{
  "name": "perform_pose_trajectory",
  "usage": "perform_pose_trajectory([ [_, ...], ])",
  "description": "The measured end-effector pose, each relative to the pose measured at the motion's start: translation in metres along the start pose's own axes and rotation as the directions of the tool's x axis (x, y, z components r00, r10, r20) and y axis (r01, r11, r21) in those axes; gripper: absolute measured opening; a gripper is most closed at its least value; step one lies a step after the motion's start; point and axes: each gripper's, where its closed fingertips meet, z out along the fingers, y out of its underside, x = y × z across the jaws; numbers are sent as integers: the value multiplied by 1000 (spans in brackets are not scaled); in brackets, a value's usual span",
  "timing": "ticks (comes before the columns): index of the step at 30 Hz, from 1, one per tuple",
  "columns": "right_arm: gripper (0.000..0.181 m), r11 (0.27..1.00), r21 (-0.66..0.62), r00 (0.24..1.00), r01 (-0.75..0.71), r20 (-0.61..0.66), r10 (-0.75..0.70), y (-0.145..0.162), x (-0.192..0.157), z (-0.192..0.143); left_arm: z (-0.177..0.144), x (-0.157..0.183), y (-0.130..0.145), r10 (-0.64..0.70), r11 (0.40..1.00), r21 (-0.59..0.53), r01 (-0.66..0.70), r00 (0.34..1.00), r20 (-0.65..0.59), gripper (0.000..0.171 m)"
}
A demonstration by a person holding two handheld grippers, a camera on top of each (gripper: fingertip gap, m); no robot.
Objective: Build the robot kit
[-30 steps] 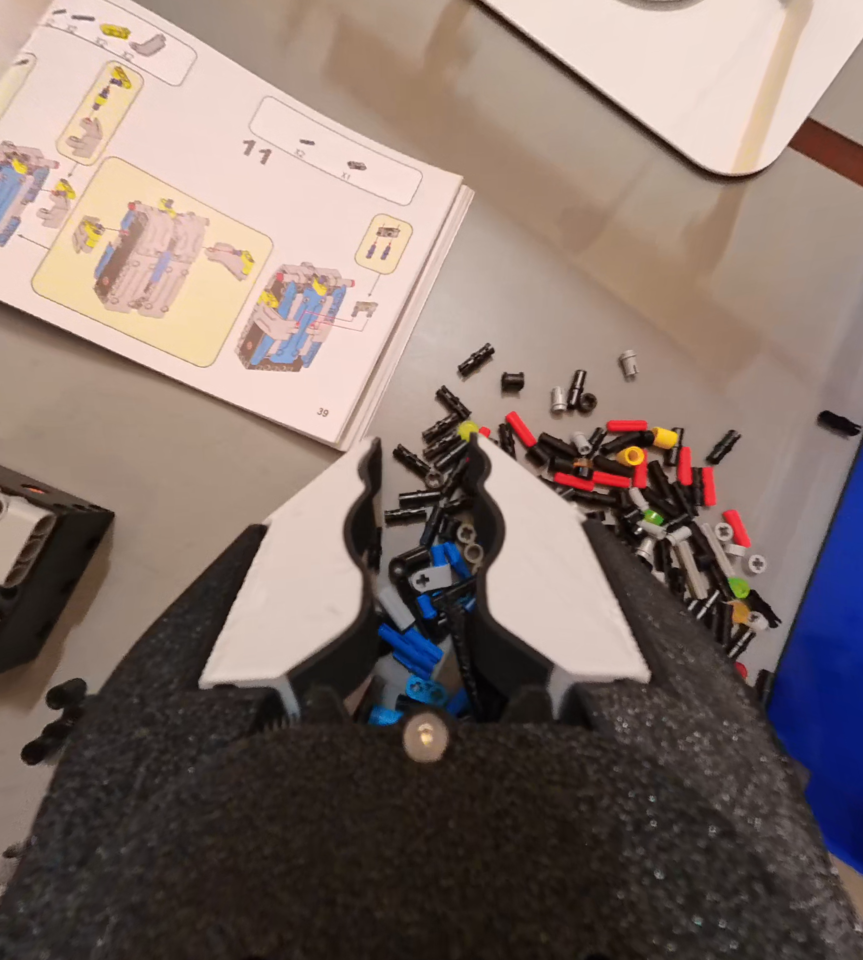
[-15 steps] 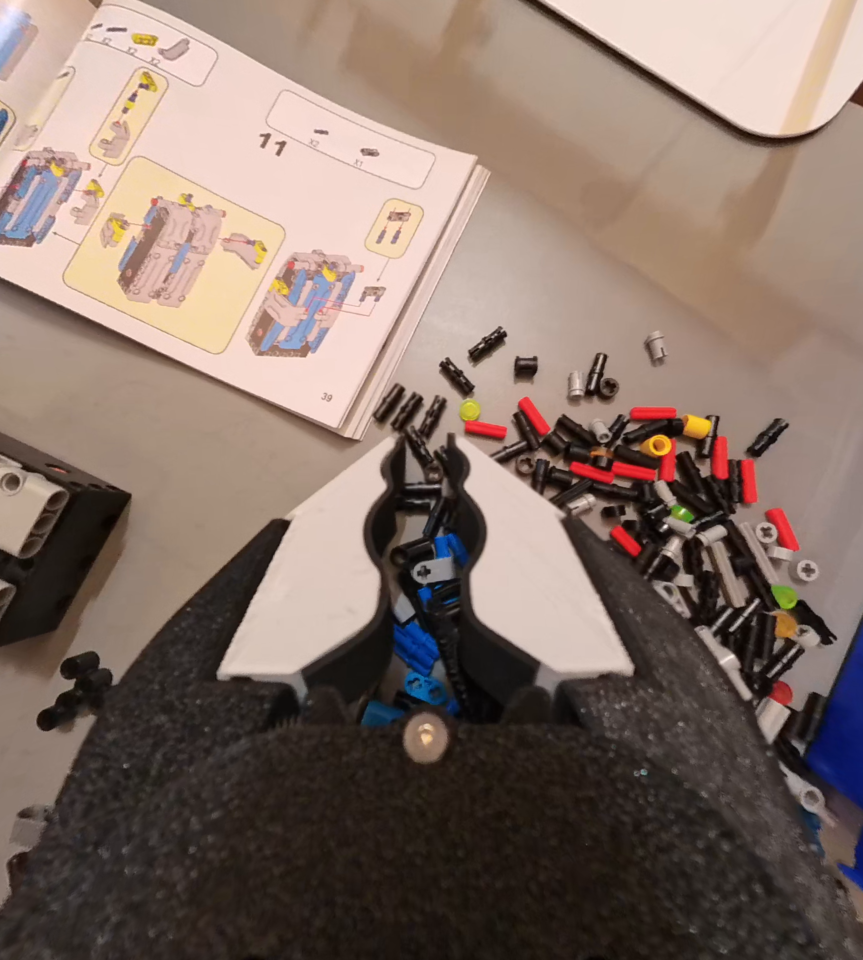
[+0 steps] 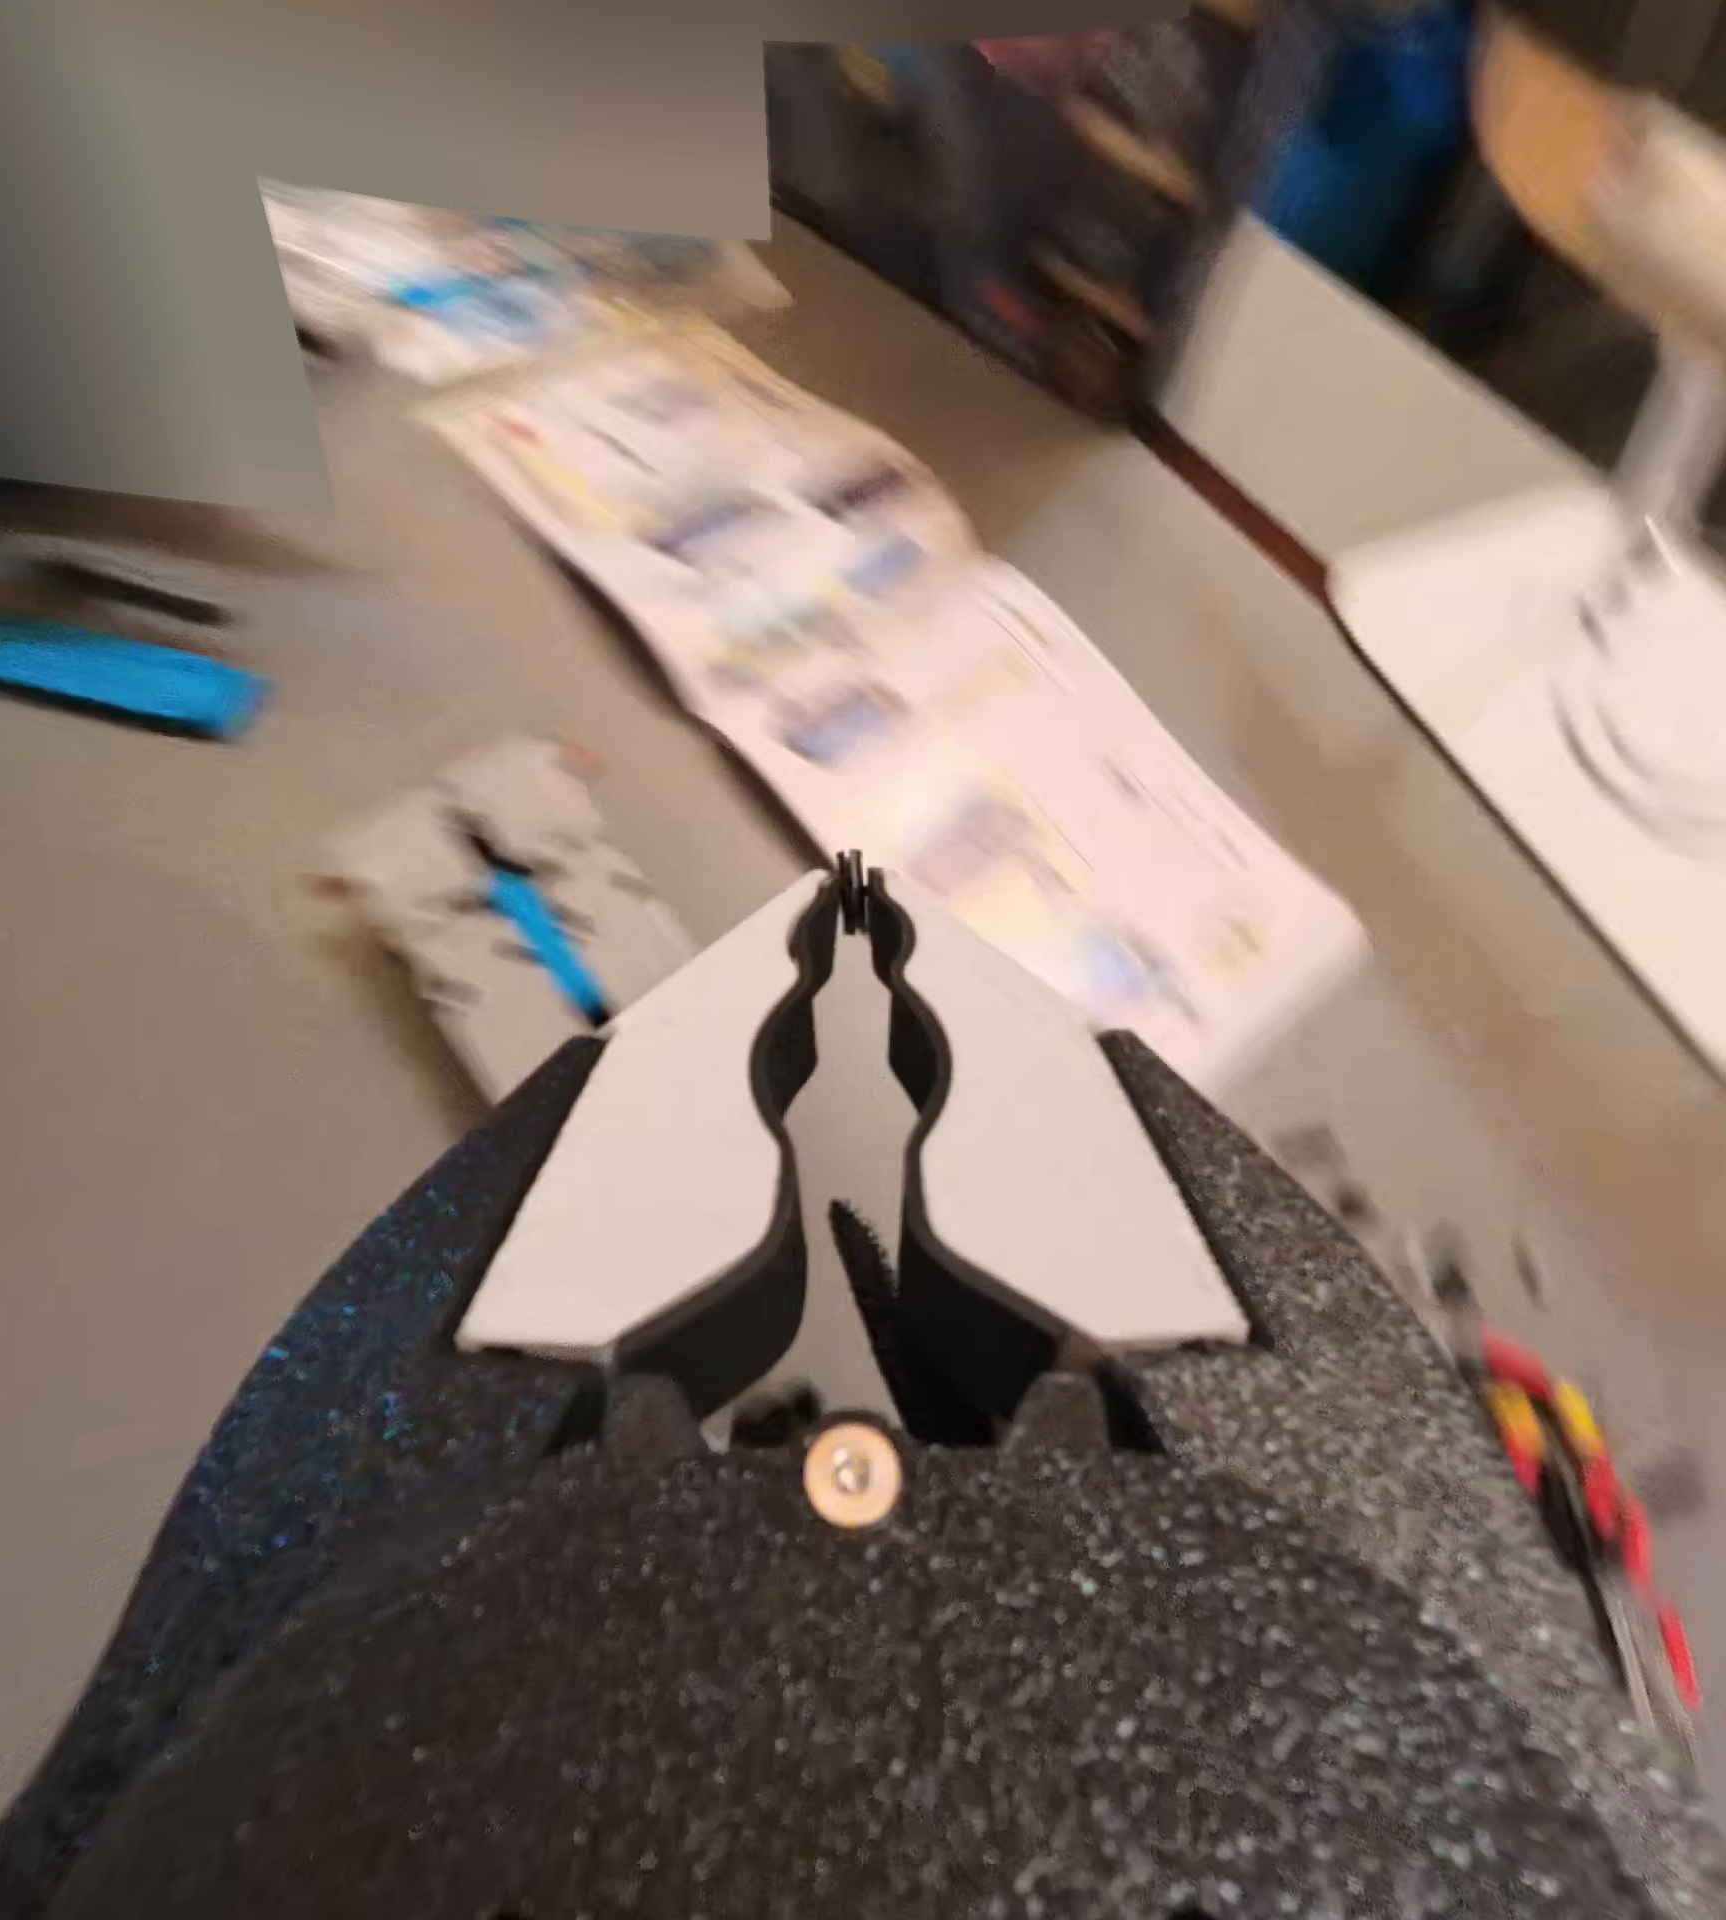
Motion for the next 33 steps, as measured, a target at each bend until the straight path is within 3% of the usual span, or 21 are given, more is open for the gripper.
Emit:
perform_pose_trajectory([
  [2,4,980,83,976,182,104,-190,-37,-57,9,0,7,-1,-73,997,-4,72,996,-46,27],
  [4,4,940,122,932,319,137,-335,-58,-107,29,-2,23,-11,-242,969,3,247,953,-180,27],
  [7,4,847,114,847,520,56,-528,-69,-144,55,-16,49,-34,-485,853,-44,519,761,-431,27],
  [9,4,827,166,832,537,58,-552,-76,-160,59,-23,59,-41,-570,781,-105,615,635,-522,27],
  [11,4,831,205,835,516,95,-542,-80,-174,59,-27,66,-46,-592,752,-132,646,572,-568,24],
  [14,4,821,247,827,515,109,-552,-85,-186,57,-26,76,-41,-574,777,-154,611,585,-574,21],
  [17,4,817,248,823,520,109,-557,-86,-191,58,-26,84,-38,-547,798,-162,581,583,-601,3],
  [22,6,835,253,838,489,131,-530,-79,-191,61,-24,83,-31,-552,802,-193,565,580,-599,1],
  [24,28,870,206,862,449,157,-482,-73,-179,60,-20,73,-26,-526,829,-164,535,645,-555,3],
  [26,37,911,162,901,379,160,-403,-71,-153,49,-12,60,-13,-447,890,-129,438,778,-442,3],
  [29,32,970,88,972,228,32,-231,-60,-75,20,1,35,14,-133,984,-139,108,974,-185,3],
  [31,31,996,24,984,84,-157,-80,-34,-2,-2,6,21,29,70,978,-193,-78,996,-51,3],
  [33,35,993,-47,951,-111,-294,92,11,57,-21,10,13,40,143,960,-244,-138,990,3,3],
])
